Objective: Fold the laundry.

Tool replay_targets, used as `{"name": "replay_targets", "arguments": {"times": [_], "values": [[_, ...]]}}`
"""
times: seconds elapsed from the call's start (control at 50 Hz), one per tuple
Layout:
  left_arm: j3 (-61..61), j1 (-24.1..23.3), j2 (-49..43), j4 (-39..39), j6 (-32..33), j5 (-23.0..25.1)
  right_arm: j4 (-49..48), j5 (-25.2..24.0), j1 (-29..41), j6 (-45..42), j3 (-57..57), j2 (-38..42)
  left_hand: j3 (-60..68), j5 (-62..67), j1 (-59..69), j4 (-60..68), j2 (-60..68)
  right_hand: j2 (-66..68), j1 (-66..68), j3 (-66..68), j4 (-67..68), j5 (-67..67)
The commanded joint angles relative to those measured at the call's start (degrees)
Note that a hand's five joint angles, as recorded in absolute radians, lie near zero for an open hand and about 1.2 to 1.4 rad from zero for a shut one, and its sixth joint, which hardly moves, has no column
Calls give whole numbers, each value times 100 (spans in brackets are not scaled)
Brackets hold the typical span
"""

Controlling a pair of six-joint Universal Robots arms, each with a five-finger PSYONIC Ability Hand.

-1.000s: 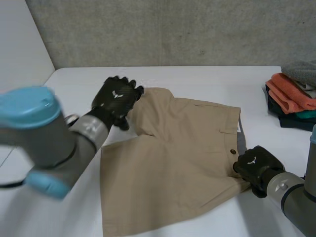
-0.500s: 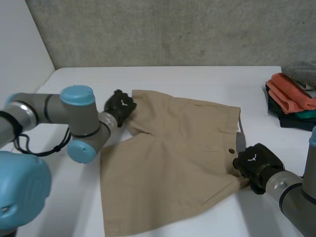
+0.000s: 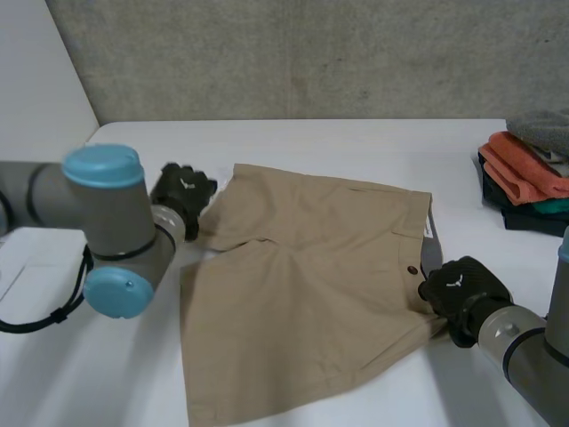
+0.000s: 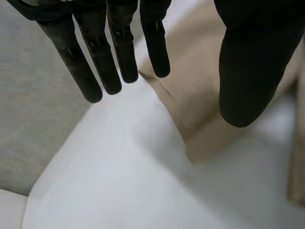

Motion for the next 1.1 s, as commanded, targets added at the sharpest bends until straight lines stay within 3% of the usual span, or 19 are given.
{"name": "replay_targets", "arguments": {"times": [0.02, 0.16, 0.28, 0.48, 0.58, 0.64, 0.74, 0.84, 1.1], "values": [[-856, 2, 1374, -415, -1305, 82, -1, 0, -11, 276, -96, -65, -143, -76, -143, -102, -118, 1285, 1707, 1163, 1122, 1270], [-2279, -173, 2482, -1136, -2035, 618, 25, 0, -11, 1198, -482, -65, -379, -312, -379, -338, -354, 1285, 1707, 1163, 1122, 1270], [-3518, -472, 3185, -1313, -2272, 865, -1, -26, -450, 2200, -781, -4, -412, -346, -412, -372, -388, 1285, 1707, 1163, 1122, 1270], [-4056, -1193, 3099, -1225, -2404, 830, -19, -369, -512, 2377, -747, 322, -245, -178, -245, -204, -220, 1285, 1707, 1163, 1122, 1270], [-3986, -1482, 2669, -743, -2387, 821, -19, -387, -459, 2377, -720, 322, 459, 526, 459, 499, 483, 1285, 1707, 1163, 1122, 1270], [-3969, -1641, 2571, -417, -2352, 777, -28, -395, -450, 2368, -677, 322, 714, 781, 714, 755, 739, 1285, 1707, 1163, 1122, 1270], [-3977, -1887, 2378, 110, -2308, 304, -80, -395, -468, 2350, -615, 278, 765, 832, 765, 805, 789, 1285, 1707, 1163, 1122, 1270], [-3960, -2160, 2273, 173, -2299, -49, -159, -413, -485, 2333, -553, 269, 748, 815, 748, 789, 773, 1285, 1707, 1163, 1122, 1270], [-4100, -2388, 2308, 129, -2290, -137, -195, -474, -503, 2315, -509, 260, 513, 580, 513, 553, 537, 1285, 1707, 1163, 1122, 1270]]}}
